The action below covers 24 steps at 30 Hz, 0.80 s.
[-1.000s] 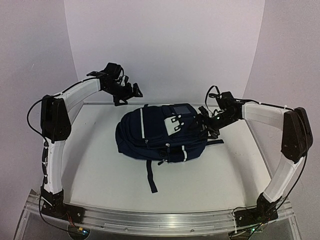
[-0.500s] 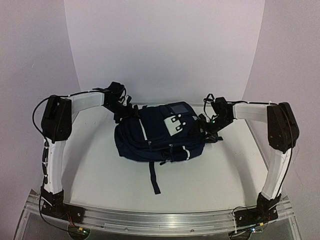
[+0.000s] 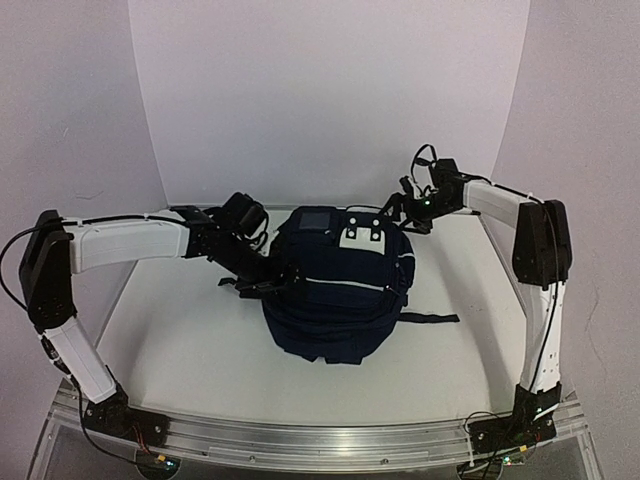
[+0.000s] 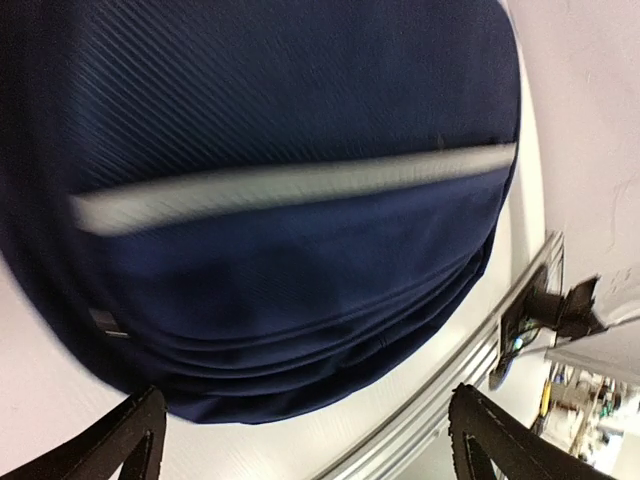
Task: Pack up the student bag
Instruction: Reset both arms
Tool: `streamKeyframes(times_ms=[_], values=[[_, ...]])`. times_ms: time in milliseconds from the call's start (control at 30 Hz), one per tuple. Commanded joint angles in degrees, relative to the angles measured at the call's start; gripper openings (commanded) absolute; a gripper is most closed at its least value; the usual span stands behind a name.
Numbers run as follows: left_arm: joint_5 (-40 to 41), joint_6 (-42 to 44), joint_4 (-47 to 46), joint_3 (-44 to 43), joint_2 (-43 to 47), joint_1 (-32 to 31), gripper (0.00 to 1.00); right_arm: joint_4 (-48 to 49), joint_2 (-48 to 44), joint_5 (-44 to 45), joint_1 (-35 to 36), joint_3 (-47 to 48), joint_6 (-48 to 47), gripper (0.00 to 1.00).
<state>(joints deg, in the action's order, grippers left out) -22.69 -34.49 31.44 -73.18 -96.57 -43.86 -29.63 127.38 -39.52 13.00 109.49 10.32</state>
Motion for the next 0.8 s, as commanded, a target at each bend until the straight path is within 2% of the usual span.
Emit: streamKeyframes(times_ms=[0,167,367,633,767], values=[[5.8,-0.5,-1.2,-4.4,3.2,6.0,1.00,-1.6,-9.2,-3.0,-5.3,-6.6,-2.2,0.98],[7.0,-0.4,-2.7,-6.5,-1.2,11.1,1.00,-2.8,-16.7,-9.9,-6.1,-18.1,-4.6,0.98],[1.7,-1.4,-7.9,-7.6,-8.8,12.3,1.00,-3.2,-16.5,-10.3,-1.2,-24.6,-6.2,0.98],[-3.2,-8.1,-19.4,1.7,-10.1,5.0,1.00,-1.7,-8.5,-9.4,3.7,-20.7,-8.5,0.98],[-2.9,-10.3,-20.9,3.0,-10.1,1.6,0.99,-1.6,-7.9,-10.2,5.3,-19.4,-8.2,0.98]])
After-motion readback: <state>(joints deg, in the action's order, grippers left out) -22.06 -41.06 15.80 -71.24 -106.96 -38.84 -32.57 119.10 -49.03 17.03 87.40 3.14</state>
